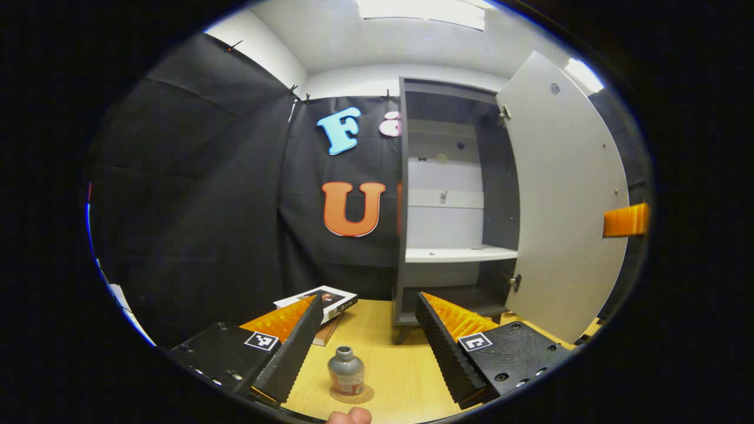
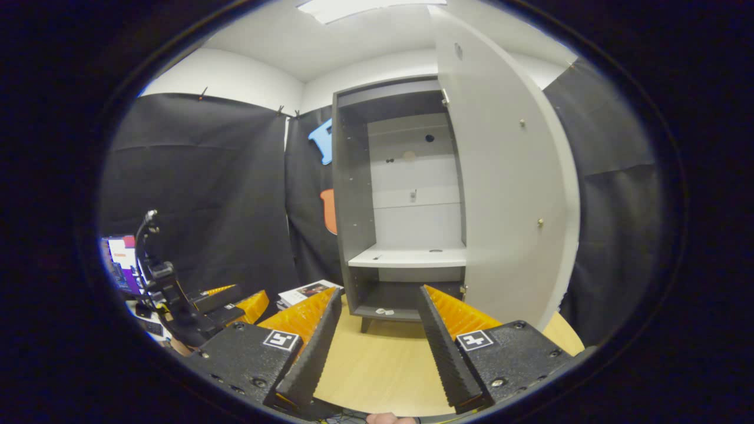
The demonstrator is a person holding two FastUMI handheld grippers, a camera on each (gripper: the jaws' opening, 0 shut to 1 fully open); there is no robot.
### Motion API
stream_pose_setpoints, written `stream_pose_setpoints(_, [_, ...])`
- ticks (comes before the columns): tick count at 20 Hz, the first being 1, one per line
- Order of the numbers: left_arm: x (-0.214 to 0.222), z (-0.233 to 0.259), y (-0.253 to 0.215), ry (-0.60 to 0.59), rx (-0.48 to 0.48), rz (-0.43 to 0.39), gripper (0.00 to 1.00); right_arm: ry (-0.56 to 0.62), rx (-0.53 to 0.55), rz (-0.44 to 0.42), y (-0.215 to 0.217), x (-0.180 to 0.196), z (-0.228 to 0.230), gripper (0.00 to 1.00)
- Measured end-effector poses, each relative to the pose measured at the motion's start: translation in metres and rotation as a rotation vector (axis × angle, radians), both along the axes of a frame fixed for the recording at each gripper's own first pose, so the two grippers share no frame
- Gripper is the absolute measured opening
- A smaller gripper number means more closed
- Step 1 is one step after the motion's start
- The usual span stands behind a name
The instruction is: Open the cabinet door with the right hand, grasp the bottle in the cabinet with the left hand and place it on the coaster, then close the cabinet door with the right hand.
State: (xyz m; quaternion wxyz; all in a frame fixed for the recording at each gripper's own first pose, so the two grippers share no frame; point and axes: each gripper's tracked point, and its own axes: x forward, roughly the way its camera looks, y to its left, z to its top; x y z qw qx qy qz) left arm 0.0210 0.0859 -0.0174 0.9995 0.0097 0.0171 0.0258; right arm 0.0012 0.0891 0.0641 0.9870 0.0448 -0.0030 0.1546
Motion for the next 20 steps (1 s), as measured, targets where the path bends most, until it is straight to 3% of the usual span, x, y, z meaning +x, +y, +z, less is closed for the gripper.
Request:
stream_pose_setpoints(4, [0.0, 0.019, -0.024, 0.034, 0.002, -0.021, 0.95, -0.039, 0.028, -0.113, -0.059, -0.016, 0.02, 0.83])
stream_pose_setpoints(7, [0.007, 0.026, -0.043, 0.039, -0.004, -0.052, 0.95, -0.004, 0.003, -0.198, -0.116, -0.03, 0.016, 0.84])
stream_pose_setpoints(10, [0.007, 0.021, -0.055, 0.053, -0.004, -0.07, 0.95, -0.014, 0.07, -0.321, -0.177, -0.033, 0.027, 0.86])
stream_pose_setpoints(13, [0.005, 0.016, -0.068, 0.071, 0.001, -0.091, 0.95, -0.037, 0.098, -0.441, -0.237, -0.015, 0.036, 0.87])
stream_pose_setpoints(16, [0.0, 0.012, -0.074, 0.079, 0.026, -0.095, 0.95, -0.052, 0.131, -0.48, -0.268, 0.016, 0.049, 0.87])
stream_pose_setpoints(20, [-0.004, 0.005, -0.078, 0.098, 0.041, -0.088, 0.95, -0.057, 0.134, -0.471, -0.273, 0.061, 0.053, 0.88])
